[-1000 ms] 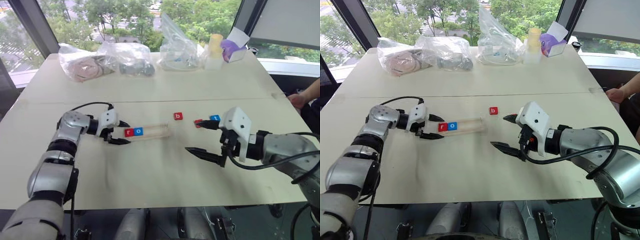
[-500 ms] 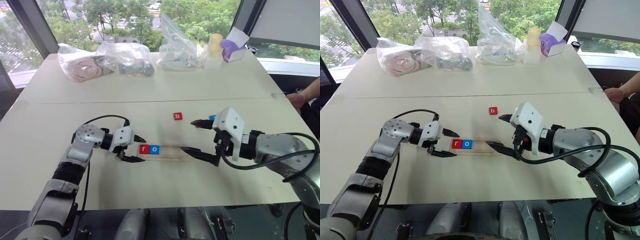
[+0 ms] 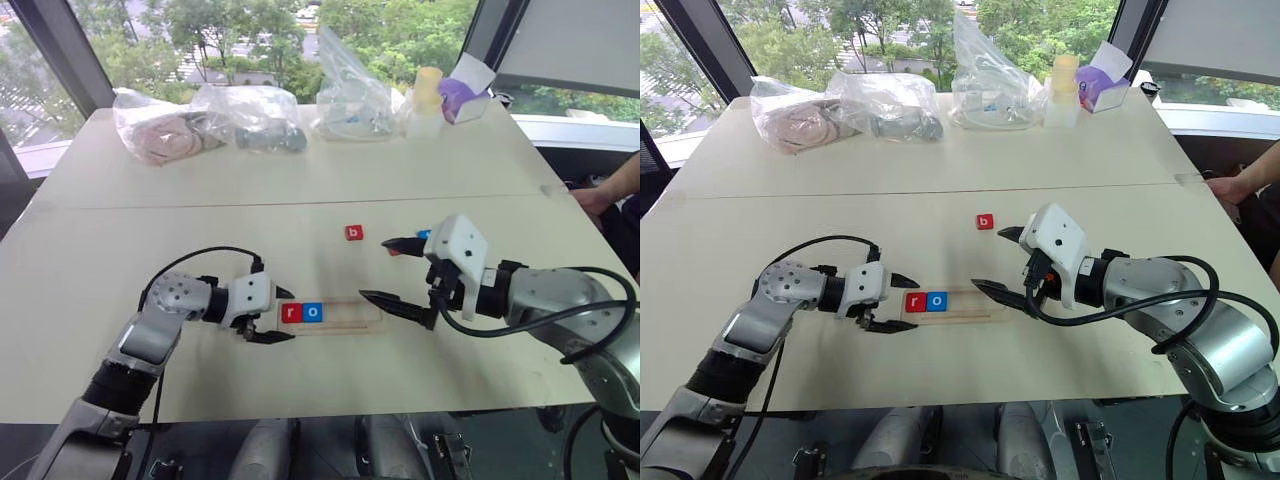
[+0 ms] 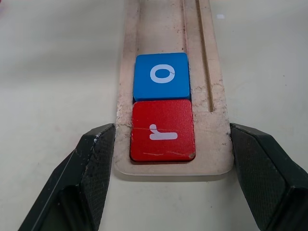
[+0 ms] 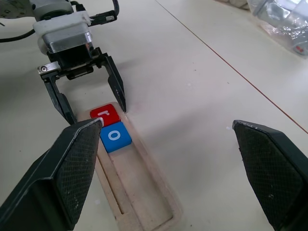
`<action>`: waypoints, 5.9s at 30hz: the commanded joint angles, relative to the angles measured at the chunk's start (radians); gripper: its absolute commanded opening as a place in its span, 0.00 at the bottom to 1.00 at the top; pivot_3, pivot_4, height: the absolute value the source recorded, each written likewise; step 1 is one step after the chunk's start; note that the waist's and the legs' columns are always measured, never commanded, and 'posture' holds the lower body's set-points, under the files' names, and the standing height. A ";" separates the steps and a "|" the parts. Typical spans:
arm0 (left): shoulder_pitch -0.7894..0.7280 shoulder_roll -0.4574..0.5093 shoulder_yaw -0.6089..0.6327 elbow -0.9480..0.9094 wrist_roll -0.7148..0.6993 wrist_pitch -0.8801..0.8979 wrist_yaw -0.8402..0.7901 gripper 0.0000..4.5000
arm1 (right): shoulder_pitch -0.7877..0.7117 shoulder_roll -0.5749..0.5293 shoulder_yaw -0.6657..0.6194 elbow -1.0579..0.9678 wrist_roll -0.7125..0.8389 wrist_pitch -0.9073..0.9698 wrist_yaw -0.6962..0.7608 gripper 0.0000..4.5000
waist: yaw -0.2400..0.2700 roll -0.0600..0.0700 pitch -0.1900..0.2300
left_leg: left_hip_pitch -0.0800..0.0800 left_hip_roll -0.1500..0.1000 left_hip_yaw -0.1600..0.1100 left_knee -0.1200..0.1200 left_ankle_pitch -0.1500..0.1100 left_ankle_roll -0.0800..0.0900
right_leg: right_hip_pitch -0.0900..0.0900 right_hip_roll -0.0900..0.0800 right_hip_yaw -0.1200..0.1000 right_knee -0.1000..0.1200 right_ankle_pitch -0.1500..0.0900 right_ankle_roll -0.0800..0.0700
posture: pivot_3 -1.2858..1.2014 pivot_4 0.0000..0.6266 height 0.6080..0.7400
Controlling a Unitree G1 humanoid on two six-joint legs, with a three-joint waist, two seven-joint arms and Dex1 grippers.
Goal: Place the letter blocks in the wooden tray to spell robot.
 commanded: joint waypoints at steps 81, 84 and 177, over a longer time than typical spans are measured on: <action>0.092 0.143 0.262 -0.231 -0.530 0.335 0.178 1.00 | 0.040 0.483 -0.195 0.080 -0.013 0.733 -0.640 0.25 | -0.028 0.001 -0.001 | -0.003 0.004 0.002 -0.012 0.006 -0.009 | -0.016 0.008 0.004 0.009 0.003 -0.006 | 0.52 0.24 1.00; 0.091 0.142 0.261 -0.229 -0.527 0.333 0.180 1.00 | -0.013 0.321 -0.154 0.074 0.140 0.733 -0.533 0.67 | -0.028 0.002 -0.001 | -0.003 0.004 0.003 -0.012 0.006 -0.009 | -0.015 0.008 0.004 0.009 0.003 -0.006 | 0.52 0.24 1.00; 0.177 0.156 0.271 -0.320 -0.511 0.267 0.227 1.00 | -0.341 0.272 0.565 0.579 -0.666 -0.313 0.524 0.71 | -0.026 -0.004 0.004 | 0.000 0.003 0.006 -0.012 0.005 -0.007 | -0.014 0.007 0.006 0.008 0.001 -0.003 | 0.52 0.24 1.00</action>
